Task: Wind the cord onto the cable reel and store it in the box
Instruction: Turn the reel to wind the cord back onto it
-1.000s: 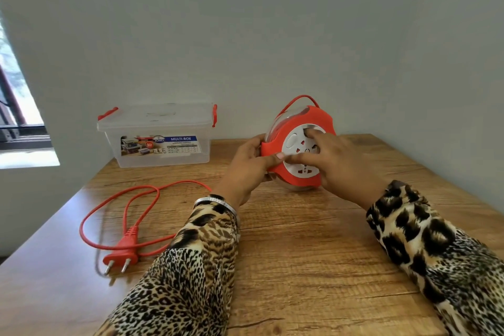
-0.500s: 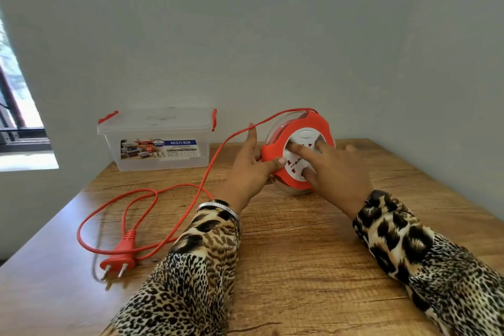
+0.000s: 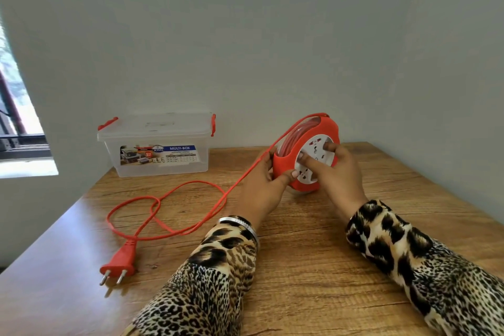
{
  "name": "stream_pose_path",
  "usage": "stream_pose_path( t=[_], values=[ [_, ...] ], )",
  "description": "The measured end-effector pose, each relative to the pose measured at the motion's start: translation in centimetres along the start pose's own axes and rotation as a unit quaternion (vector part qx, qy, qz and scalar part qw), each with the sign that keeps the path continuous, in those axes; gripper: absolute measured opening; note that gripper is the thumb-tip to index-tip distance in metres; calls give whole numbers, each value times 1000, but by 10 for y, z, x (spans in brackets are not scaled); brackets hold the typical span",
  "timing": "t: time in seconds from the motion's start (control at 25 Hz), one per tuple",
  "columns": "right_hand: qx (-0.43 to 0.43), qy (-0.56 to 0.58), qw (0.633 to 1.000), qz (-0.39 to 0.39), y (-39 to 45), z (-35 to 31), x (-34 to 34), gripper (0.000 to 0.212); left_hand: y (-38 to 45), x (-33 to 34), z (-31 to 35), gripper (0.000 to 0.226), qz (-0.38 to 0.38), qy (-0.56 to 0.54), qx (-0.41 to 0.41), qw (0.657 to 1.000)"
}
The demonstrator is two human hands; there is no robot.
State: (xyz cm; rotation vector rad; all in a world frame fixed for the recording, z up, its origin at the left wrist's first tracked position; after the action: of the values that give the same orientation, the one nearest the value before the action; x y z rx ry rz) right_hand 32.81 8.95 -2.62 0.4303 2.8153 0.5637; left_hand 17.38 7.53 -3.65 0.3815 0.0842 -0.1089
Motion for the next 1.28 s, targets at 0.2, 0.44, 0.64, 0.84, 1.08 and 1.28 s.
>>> stream_pose_path(
  t=[0.2,0.44,0.64,0.84,1.08,1.28],
  values=[
    [-139,-251,958,0,-4,-11,-2,61,0,-2,-5,49,18,58,2,998],
    [-314,-459,831,10,-2,-15,-7,52,1,-7,1,29,103,-2,-9,995],
    [-110,-293,950,12,0,-12,-1,71,1,-7,4,34,95,-26,-50,994],
    [21,-42,999,-9,-1,-11,-2,75,2,0,7,47,102,-23,-54,993],
    [271,229,933,-64,1,-23,0,37,1,11,3,38,95,-24,-48,994],
    [250,175,947,-104,2,-23,-4,23,5,4,-4,35,96,-46,-45,993]
  ],
)
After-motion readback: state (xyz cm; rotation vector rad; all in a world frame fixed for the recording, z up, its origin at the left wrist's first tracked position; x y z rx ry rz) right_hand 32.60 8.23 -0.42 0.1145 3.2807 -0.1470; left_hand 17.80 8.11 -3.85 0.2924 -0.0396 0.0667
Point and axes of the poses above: each hand's wrist, its own y-axis towards the middle knuckle, its own x-axis out of the palm, z = x × y, the point moved 1 cm from there along y, towards the middle knuckle, and after that the axes turned 3 degrees about -z, right-handed, at the moved point
